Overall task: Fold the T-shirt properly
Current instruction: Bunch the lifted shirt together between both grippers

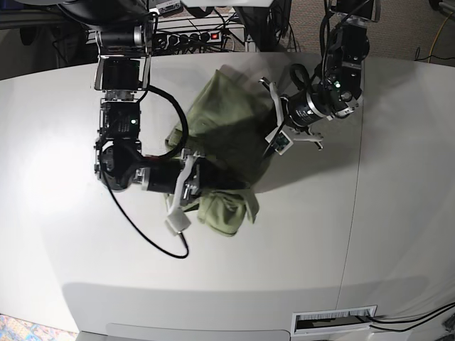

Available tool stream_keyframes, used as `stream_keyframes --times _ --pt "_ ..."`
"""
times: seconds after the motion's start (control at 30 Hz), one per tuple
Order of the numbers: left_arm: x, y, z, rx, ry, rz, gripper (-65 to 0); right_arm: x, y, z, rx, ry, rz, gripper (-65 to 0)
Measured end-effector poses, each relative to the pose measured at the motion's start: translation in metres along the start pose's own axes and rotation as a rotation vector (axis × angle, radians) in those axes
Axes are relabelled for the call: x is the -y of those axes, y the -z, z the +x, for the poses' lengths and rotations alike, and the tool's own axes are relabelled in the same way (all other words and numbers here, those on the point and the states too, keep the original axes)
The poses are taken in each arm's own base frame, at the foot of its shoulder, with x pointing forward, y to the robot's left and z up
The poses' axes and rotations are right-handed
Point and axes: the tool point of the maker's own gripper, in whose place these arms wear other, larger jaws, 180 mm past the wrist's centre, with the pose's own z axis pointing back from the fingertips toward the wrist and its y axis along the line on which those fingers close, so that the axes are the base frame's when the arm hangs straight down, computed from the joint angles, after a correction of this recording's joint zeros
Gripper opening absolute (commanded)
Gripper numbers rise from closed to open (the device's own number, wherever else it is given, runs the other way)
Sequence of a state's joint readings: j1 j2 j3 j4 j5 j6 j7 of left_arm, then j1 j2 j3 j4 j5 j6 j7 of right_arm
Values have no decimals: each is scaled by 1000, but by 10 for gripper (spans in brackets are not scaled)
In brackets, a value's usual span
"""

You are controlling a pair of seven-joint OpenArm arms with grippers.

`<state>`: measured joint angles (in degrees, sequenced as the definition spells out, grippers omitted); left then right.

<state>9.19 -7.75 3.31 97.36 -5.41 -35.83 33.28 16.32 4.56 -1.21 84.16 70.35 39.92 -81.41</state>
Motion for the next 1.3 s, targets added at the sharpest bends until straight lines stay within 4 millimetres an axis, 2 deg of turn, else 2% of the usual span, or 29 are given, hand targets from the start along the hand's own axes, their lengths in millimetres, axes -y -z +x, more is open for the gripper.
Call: stream_keyframes --times 0.13,0.3,0.4,0.47,0.63,1.0,1.07,1.2,1.3 --pt "0 0 0 2 -2 -1 -650 -10 13 -9 -53 -17 33 -650" --pt "0 0 0 1 -2 -1 -650 -17 27 -38 -150 -18 42 -650" --pt "0 0 0 2 -2 -1 -650 -21 30 -49 -171 -4 56 -555" --pt "0 0 0 1 -2 -2 -650 -26 30 -47 -152 6 82 -513" --pt "1 0 5 25 -5 -4 -650 -51 27 -21 -26 48 229 -511" --pt "-2 -9 16 17 38 20 -650 -54 27 -15 -5 47 247 -510" --pt "-2 -9 13 7 38 21 -650 -47 29 -21 -38 28 198 -509" --pt "-2 -9 11 1 39 22 -650 -19 30 -48 -181 -19 43 -509" --pt "-2 -9 11 -2 39 22 -650 -16 30 -49 -191 -24 29 -509"
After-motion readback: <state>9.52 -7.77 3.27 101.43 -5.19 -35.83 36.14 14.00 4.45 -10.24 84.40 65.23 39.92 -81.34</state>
